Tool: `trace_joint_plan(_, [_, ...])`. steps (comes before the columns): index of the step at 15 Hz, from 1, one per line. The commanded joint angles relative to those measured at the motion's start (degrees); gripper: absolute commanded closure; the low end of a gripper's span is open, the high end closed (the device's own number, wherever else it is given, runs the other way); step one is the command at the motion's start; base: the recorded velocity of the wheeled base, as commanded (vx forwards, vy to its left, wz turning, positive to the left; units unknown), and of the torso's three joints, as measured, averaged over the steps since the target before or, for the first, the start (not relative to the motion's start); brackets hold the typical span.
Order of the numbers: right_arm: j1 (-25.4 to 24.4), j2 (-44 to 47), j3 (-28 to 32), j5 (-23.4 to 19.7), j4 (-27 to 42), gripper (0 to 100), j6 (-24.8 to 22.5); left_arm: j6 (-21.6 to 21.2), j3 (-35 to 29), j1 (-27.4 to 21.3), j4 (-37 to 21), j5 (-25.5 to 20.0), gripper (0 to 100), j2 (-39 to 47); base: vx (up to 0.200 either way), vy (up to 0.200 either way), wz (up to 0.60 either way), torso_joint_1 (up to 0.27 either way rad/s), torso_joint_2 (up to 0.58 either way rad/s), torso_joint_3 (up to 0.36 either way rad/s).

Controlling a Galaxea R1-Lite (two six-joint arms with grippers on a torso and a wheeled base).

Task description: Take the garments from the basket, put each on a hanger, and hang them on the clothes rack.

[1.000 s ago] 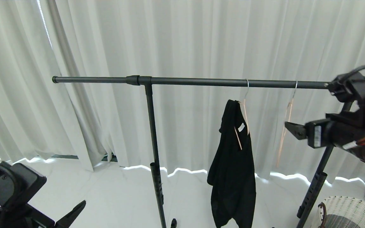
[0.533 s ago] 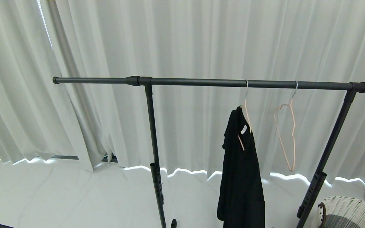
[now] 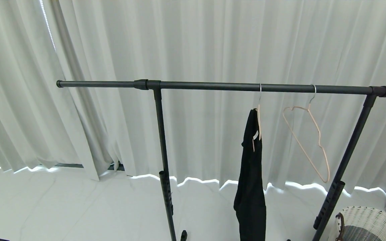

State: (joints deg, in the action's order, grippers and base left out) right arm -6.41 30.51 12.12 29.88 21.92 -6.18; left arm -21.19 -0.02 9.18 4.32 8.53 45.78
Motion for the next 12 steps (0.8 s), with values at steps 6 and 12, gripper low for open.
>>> trace_joint_plan(6, [0.0, -1.51, -0.25, -0.44, 0.05, 0, 0.12, 0.71, 0.02, 0.05, -0.01, 0.08, 0, 1.07, -0.167, 0.0, 0.0, 0.001, 0.0, 0.003])
trace_joint_plan(12, [0.0, -1.16, -0.25, -3.25, 0.05, 0, 0.12, 4.75, 0.02, -0.65, -0.1, 2.63, 0, 0.72, 0.0, 0.0, 0.0, 0.0, 0.0, 0.0])
